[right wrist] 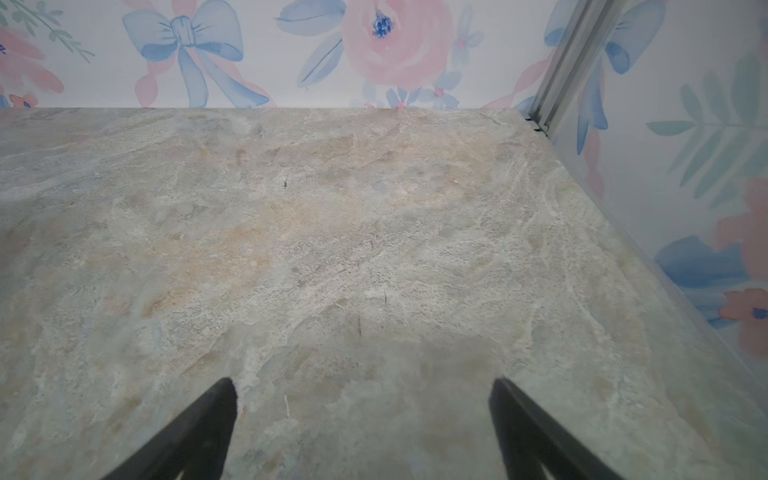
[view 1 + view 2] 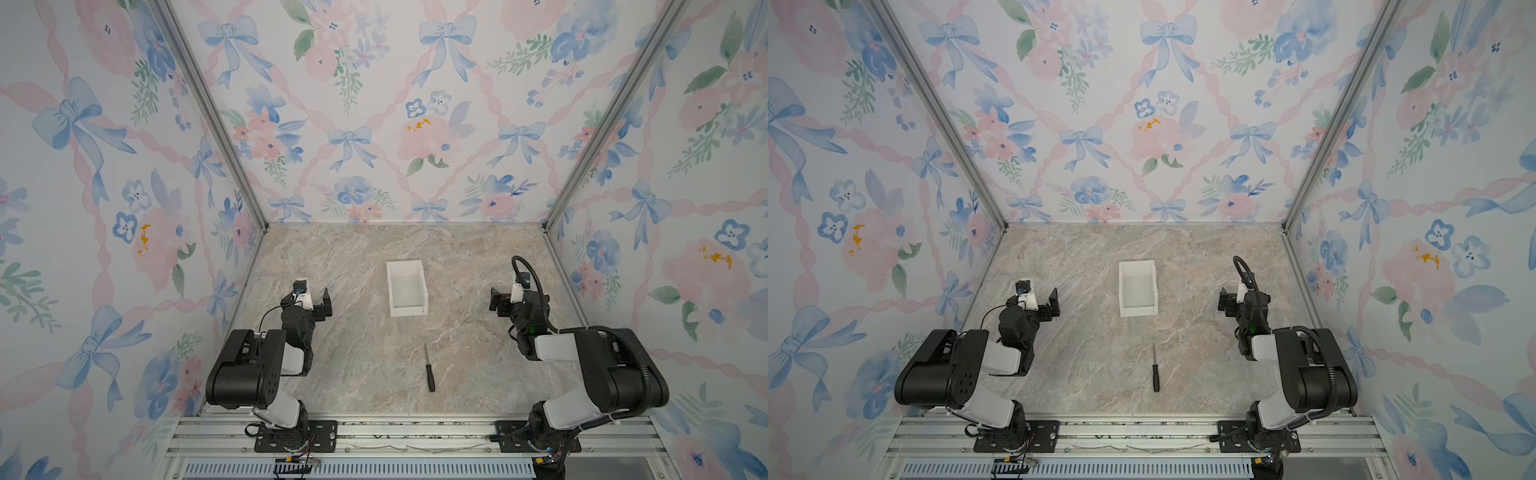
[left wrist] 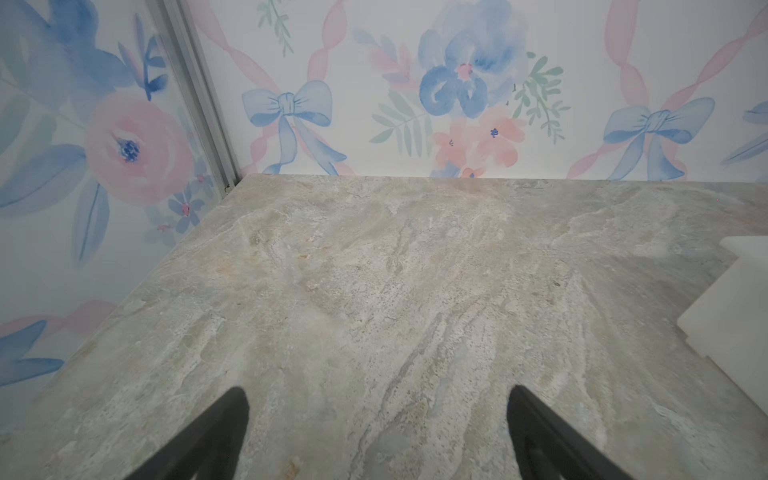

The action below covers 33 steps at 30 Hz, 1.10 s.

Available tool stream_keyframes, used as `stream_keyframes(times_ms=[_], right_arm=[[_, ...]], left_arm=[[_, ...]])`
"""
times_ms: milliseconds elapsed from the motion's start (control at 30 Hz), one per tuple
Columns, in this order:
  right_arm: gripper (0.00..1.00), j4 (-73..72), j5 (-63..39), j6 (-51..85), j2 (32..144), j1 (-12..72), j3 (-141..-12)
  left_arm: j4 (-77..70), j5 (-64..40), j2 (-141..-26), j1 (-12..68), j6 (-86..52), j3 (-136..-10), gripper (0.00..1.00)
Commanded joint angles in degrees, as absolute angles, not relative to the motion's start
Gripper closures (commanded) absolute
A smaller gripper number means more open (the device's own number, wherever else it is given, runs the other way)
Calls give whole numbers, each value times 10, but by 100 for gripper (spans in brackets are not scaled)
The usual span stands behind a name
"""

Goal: Put the screwdriver in the bin
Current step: Pick up the screwdriver from the bottom-center of the table.

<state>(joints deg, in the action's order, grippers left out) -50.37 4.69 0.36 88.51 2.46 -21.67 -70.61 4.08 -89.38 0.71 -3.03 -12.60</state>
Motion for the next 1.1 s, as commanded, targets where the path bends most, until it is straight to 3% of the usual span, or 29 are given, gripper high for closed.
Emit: stream_keyframes(times_ms=[0, 1067], right_arm=[[3, -513, 47, -1, 886, 26, -227], [3, -506, 20, 11, 886, 9, -231]], left_arm=[[-706, 44, -898, 9, -21, -132, 2], [-649, -28, -884, 1, -5, -156, 2]])
